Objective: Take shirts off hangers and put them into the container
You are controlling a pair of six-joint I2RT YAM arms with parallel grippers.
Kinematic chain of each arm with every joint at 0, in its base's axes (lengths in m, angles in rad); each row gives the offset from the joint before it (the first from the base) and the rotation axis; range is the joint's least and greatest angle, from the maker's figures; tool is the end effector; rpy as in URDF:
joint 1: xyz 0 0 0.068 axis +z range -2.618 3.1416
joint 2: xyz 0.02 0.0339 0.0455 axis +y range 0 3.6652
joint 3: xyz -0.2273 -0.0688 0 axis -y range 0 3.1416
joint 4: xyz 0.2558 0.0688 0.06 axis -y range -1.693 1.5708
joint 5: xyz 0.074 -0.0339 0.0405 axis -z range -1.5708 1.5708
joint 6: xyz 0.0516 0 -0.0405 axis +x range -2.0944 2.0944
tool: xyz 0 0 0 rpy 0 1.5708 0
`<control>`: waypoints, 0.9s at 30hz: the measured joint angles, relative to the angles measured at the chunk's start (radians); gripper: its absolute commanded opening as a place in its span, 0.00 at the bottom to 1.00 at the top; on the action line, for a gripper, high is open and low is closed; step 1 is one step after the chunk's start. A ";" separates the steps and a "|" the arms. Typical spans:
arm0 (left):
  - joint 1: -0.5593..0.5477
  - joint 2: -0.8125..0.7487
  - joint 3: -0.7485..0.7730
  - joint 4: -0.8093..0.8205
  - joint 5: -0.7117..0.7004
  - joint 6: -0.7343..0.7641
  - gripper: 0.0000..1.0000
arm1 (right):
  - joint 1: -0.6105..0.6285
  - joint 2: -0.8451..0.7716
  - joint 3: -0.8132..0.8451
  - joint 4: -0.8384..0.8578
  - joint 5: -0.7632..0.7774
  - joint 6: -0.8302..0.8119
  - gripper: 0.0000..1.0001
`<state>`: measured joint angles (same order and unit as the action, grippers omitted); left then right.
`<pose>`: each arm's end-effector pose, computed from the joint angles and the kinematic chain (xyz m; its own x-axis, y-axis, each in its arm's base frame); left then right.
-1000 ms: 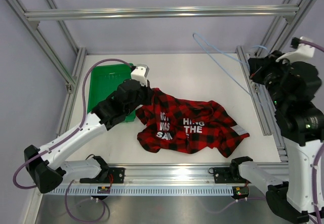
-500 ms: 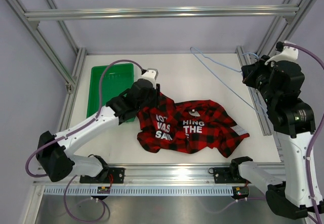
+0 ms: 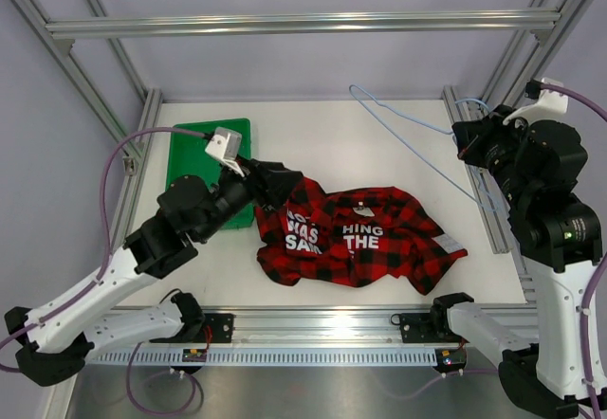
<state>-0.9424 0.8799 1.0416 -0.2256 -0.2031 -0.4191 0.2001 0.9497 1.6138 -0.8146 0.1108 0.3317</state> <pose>0.1508 -0.1899 0.3811 -0.3086 -0.2534 -0.9168 0.6004 0.6957 -0.3943 0.1737 0.0294 0.4845 -0.1684 0.2961 -0.9402 -0.0376 0.9512 0.3063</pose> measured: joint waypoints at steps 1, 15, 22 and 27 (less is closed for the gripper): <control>0.002 -0.011 -0.001 0.049 0.021 -0.018 0.59 | 0.000 -0.001 0.000 0.000 -0.003 0.000 0.00; 0.002 0.420 -0.070 0.948 0.309 -0.603 0.54 | 0.000 0.008 0.027 0.001 -0.106 0.028 0.00; 0.003 0.504 -0.049 1.194 0.302 -0.730 0.54 | 0.000 0.016 0.060 0.002 -0.134 0.032 0.00; 0.003 0.582 0.024 1.257 0.298 -0.763 0.54 | 0.000 0.010 0.041 0.012 -0.159 0.043 0.00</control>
<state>-0.9398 1.4616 1.0660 1.0309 0.0948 -1.1820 0.2001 0.9600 1.6550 -0.8028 -0.0486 0.3744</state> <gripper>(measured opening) 0.539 0.053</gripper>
